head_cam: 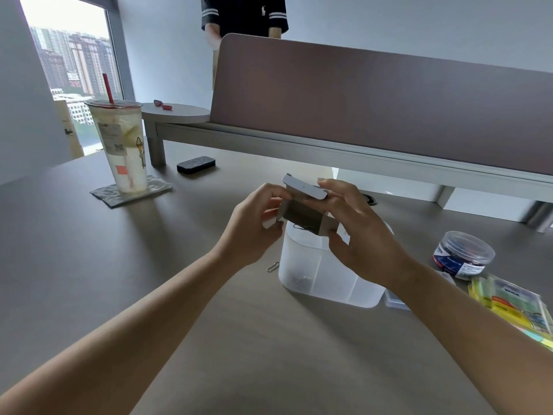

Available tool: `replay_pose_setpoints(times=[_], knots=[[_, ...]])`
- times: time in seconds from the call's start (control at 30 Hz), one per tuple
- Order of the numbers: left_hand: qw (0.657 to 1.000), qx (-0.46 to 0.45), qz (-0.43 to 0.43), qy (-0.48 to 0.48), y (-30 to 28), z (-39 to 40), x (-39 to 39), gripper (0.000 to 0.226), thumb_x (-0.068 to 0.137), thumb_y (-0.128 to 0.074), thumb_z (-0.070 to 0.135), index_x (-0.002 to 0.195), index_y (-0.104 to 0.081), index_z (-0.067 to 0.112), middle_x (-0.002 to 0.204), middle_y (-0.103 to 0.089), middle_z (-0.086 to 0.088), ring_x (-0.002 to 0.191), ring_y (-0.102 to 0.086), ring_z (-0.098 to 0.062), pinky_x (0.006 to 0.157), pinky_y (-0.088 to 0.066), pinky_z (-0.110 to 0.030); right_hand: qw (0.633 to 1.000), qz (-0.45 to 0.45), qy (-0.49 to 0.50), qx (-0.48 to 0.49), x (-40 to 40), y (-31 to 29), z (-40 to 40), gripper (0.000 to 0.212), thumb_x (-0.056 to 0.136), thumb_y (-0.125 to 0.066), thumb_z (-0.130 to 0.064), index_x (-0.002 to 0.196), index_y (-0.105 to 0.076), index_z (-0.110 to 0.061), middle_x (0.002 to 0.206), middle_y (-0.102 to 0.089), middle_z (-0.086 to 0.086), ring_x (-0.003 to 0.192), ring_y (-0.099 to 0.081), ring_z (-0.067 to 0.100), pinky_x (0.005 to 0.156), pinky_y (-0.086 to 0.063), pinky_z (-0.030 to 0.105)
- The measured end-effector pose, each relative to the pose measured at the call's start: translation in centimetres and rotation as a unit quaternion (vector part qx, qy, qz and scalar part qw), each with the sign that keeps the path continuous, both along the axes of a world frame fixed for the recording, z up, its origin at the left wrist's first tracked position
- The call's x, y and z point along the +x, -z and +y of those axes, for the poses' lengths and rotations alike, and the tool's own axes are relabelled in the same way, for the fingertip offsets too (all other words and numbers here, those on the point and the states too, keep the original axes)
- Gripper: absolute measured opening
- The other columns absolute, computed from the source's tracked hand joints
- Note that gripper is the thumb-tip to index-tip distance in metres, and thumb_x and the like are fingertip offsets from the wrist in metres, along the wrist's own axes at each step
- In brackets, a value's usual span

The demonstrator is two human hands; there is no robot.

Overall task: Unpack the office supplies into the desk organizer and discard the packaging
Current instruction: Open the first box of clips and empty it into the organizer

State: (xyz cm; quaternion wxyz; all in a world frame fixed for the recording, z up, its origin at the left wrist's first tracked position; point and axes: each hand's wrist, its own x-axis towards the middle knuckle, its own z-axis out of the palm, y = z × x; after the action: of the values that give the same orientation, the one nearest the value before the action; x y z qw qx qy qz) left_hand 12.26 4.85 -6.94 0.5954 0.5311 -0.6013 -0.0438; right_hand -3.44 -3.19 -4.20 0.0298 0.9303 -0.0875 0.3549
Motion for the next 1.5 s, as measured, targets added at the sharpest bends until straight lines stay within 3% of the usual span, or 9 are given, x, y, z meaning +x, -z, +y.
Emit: replay_pose_setpoints(times=[0.17,0.3,0.57,0.73,0.9,1.03,1.2,1.37,1.5], knots=[[0.994,-0.023,-0.101,-0.046,0.4,0.0,0.4,0.032,0.07,-0.053,-0.017,0.097,-0.058,-0.001,0.102,-0.052,-0.003,0.098,-0.048,-0.001,0.081,-0.04,0.003,1.0,0.001,-0.018,0.009,-0.1,0.3,0.1,0.059,0.064,-0.061,0.008,0.112,-0.036,-0.016,0.117,-0.056,0.024,0.098,-0.06,0.038,0.08,-0.046,0.018],[0.986,-0.042,-0.151,-0.05,0.3,0.0,0.5,0.037,0.07,-0.056,-0.007,0.102,-0.052,0.012,0.105,-0.052,-0.004,0.101,-0.052,-0.012,0.086,-0.038,0.003,1.0,-0.016,-0.016,0.016,-0.3,0.2,0.1,0.051,0.066,-0.055,0.003,0.11,-0.037,-0.017,0.112,-0.058,0.021,0.094,-0.059,0.027,0.084,-0.034,0.011],[0.983,-0.034,-0.173,-0.059,0.3,0.0,0.4,0.039,0.075,-0.055,0.0,0.107,-0.048,0.019,0.112,-0.056,-0.017,0.105,-0.054,-0.016,0.09,-0.041,-0.005,0.999,-0.006,-0.019,-0.041,-0.6,0.3,-0.3,0.056,0.069,-0.053,0.004,0.118,-0.035,-0.017,0.117,-0.04,-0.001,0.105,-0.039,0.016,0.079,-0.047,0.021],[0.981,-0.015,-0.177,-0.074,0.2,-0.1,0.4,0.033,0.072,-0.058,-0.003,0.105,-0.058,0.0,0.107,-0.06,-0.017,0.098,-0.059,-0.025,0.084,-0.047,-0.01,0.996,-0.011,0.005,0.091,-0.6,0.2,0.2,0.052,0.068,-0.063,0.004,0.116,-0.049,-0.011,0.114,-0.058,0.016,0.1,-0.057,0.022,0.085,-0.041,0.017],[0.997,0.047,-0.063,-0.022,-1.0,0.6,0.5,0.053,0.071,-0.064,-0.01,0.095,-0.05,0.035,0.099,-0.056,0.003,0.087,-0.059,-0.015,0.072,-0.049,-0.012,0.925,-0.037,-0.06,0.373,-0.5,-0.9,0.8,0.055,0.066,-0.057,-0.006,0.107,-0.044,-0.041,0.114,-0.052,-0.012,0.113,-0.05,0.012,0.093,-0.042,0.012],[0.993,0.089,-0.071,-0.02,-2.1,2.5,0.6,0.044,0.069,-0.07,-0.001,0.093,-0.05,0.029,0.091,-0.052,0.021,0.073,-0.057,-0.011,0.061,-0.045,-0.012,0.908,-0.059,-0.069,0.41,-0.1,-1.8,1.6,0.058,0.074,-0.055,0.008,0.109,-0.046,-0.036,0.113,-0.057,0.004,0.112,-0.053,0.016,0.089,-0.048,0.018],[0.984,0.105,-0.123,-0.07,-2.0,5.9,0.8,0.036,0.069,-0.073,0.011,0.1,-0.055,0.011,0.092,-0.054,0.015,0.073,-0.055,-0.001,0.063,-0.045,-0.005,0.899,-0.058,-0.1,0.421,0.9,-2.3,4.5,0.042,0.083,-0.052,0.002,0.115,-0.048,-0.025,0.11,-0.055,0.0,0.103,-0.053,0.011,0.073,-0.047,0.003],[0.964,0.179,-0.074,-0.181,0.4,9.8,1.2,0.031,0.074,-0.07,0.016,0.098,-0.051,0.019,0.095,-0.056,0.002,0.086,-0.056,-0.018,0.072,-0.05,-0.027,0.95,-0.026,-0.042,0.307,0.8,0.8,7.5,0.048,0.077,-0.048,-0.024,0.123,-0.049,-0.014,0.114,-0.05,-0.005,0.105,-0.044,0.002,0.088,-0.035,0.009],[0.943,0.241,-0.052,-0.224,2.4,10.9,2.1,0.022,0.078,-0.064,0.018,0.089,-0.047,0.026,0.104,-0.059,-0.006,0.095,-0.055,-0.024,0.072,-0.044,-0.031,0.979,0.057,-0.004,0.194,0.0,3.7,7.2,0.041,0.079,-0.053,-0.012,0.12,-0.053,-0.007,0.126,-0.055,0.009,0.117,-0.049,0.018,0.093,-0.028,0.011]])
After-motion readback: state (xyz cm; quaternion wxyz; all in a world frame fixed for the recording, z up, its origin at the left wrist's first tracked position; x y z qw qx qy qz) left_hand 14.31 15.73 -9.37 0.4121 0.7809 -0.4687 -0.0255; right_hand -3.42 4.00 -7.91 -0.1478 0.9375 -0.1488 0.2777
